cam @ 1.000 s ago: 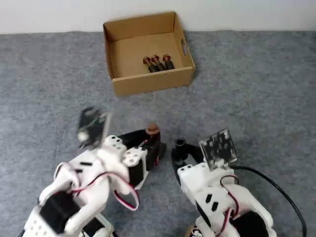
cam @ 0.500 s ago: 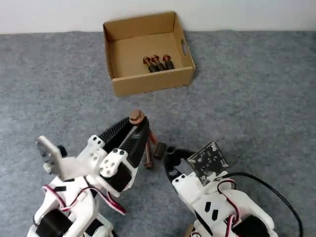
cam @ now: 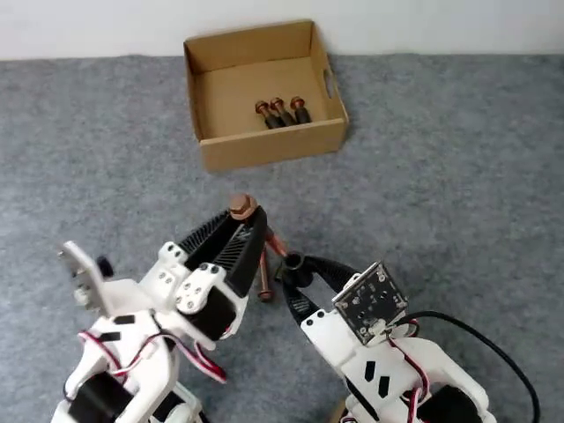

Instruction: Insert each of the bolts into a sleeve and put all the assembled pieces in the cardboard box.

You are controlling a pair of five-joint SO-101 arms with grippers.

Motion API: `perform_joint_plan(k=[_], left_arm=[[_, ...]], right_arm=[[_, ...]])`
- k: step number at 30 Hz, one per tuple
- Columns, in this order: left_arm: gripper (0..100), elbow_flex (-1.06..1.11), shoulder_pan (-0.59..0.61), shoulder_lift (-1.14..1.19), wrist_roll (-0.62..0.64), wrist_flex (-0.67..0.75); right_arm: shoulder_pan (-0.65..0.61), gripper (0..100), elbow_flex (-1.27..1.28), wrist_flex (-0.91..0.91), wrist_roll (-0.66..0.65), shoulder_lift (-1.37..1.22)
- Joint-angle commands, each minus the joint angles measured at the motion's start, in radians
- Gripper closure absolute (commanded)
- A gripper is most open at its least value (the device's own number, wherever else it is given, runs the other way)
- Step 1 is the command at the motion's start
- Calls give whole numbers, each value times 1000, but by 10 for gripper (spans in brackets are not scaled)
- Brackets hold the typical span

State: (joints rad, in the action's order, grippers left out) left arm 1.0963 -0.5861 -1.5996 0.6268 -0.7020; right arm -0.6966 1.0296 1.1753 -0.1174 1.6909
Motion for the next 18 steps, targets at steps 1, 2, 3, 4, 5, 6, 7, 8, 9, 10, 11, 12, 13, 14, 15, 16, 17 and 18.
perform_joint_plan(k=[1, 2, 3, 4, 5, 6, 7, 8, 9, 10, 11, 12, 13, 14, 15, 16, 17, 18], left_arm=[[995, 8, 3, -12, 9, 29], [995, 8, -6, -12, 9, 28], [995, 8, -21, -12, 9, 28], [995, 8, -38, -12, 9, 28], [995, 8, -52, -11, 9, 28], [995, 8, -58, -8, 9, 28], [995, 8, -60, -6, 9, 28], [995, 8, -60, -6, 9, 28], [995, 8, -61, -6, 9, 28], [995, 8, -64, -6, 9, 28], [995, 8, -64, -6, 9, 28], [995, 8, -66, -5, 9, 26], [995, 13, -66, -5, 9, 18], [995, 21, -68, -5, 8, 6], [995, 28, -68, -5, 8, -11], [995, 39, -69, -5, 8, -34], [995, 50, -81, -5, 6, -61], [995, 61, -101, -8, 0, -89]], right_arm=[[-7, 991, -8, -25, -17, -7], [-7, 991, -8, -25, -17, -7], [-7, 991, -8, -25, -17, -7], [-7, 991, -8, -25, -17, -7], [-7, 991, -8, -25, -17, -7], [-7, 991, -8, -25, -17, -7], [-7, 991, -8, -25, -17, -7], [-7, 991, -8, -25, -17, -7], [-7, 991, -8, -25, -17, -7], [-7, 991, -8, -25, -17, -7], [-7, 991, -8, -25, -17, -7], [-7, 991, -8, -25, -17, -7], [-7, 991, -8, -25, -17, -7], [-7, 991, -8, -25, -18, -7], [-7, 991, -8, -25, -18, -7], [-7, 991, -8, -25, -18, -7], [-7, 991, -8, -25, -18, -7], [-7, 991, -8, -25, -18, -7]])
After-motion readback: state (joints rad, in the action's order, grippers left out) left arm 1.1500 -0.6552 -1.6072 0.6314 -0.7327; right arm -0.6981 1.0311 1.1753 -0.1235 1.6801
